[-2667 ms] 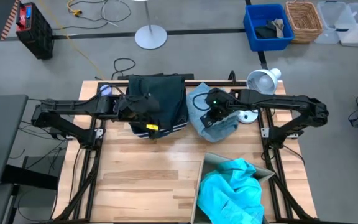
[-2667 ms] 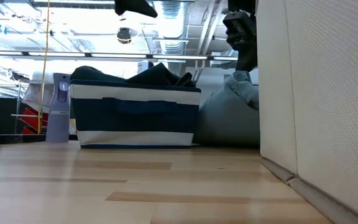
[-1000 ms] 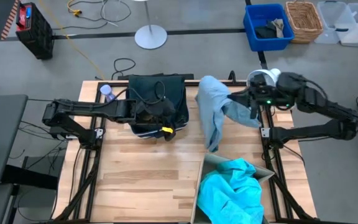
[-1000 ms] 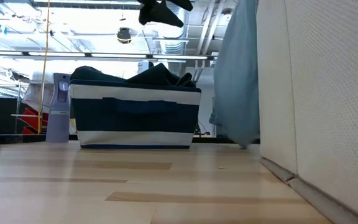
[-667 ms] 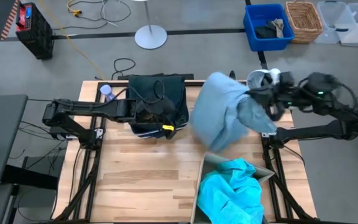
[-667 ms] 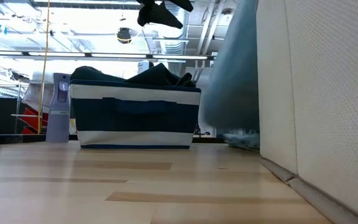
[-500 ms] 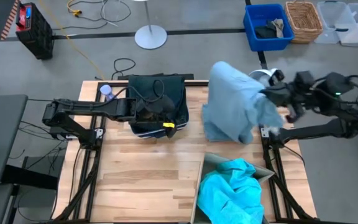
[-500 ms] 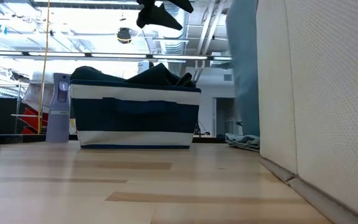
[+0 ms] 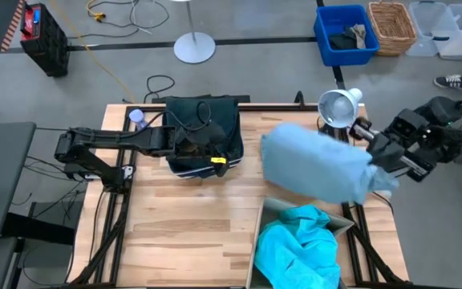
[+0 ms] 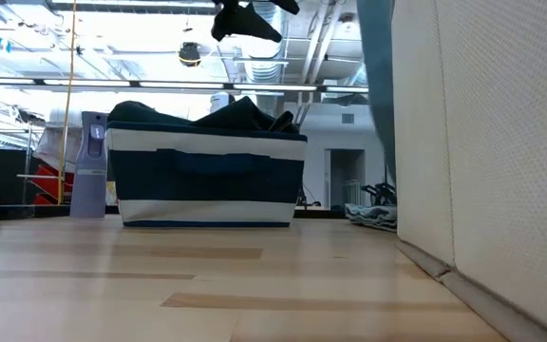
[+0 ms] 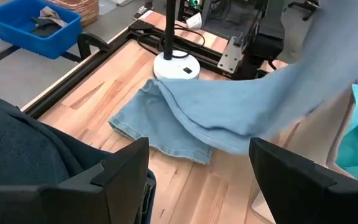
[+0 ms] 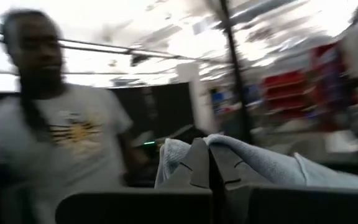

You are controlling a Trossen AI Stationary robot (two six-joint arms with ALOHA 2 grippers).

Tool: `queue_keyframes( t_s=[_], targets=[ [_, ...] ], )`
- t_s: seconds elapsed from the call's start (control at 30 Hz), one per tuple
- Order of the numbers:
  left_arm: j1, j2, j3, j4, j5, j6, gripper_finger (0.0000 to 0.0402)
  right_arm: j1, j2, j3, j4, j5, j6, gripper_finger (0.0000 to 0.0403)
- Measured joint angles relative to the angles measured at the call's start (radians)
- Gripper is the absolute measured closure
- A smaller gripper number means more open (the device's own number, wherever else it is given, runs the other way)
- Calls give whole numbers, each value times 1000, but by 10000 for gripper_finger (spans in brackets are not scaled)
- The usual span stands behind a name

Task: Sort clothes
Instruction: Put the blue pants into the white laundry organizer

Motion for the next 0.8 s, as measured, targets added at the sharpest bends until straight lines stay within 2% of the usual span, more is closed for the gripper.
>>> queue_keyframes(
  t_s=[0.17, 0.43, 0.8],
  targets=[
    [3, 0, 0, 4, 1, 4, 130, 123, 85, 0, -16, -24, 143, 403],
    [13, 0, 0, 4, 2, 4, 130, 335, 299, 0, -43, -54, 360, 403],
    [13, 0, 0, 2, 3, 13, 130, 405, 566, 0, -204, -62, 722, 400]
  ],
)
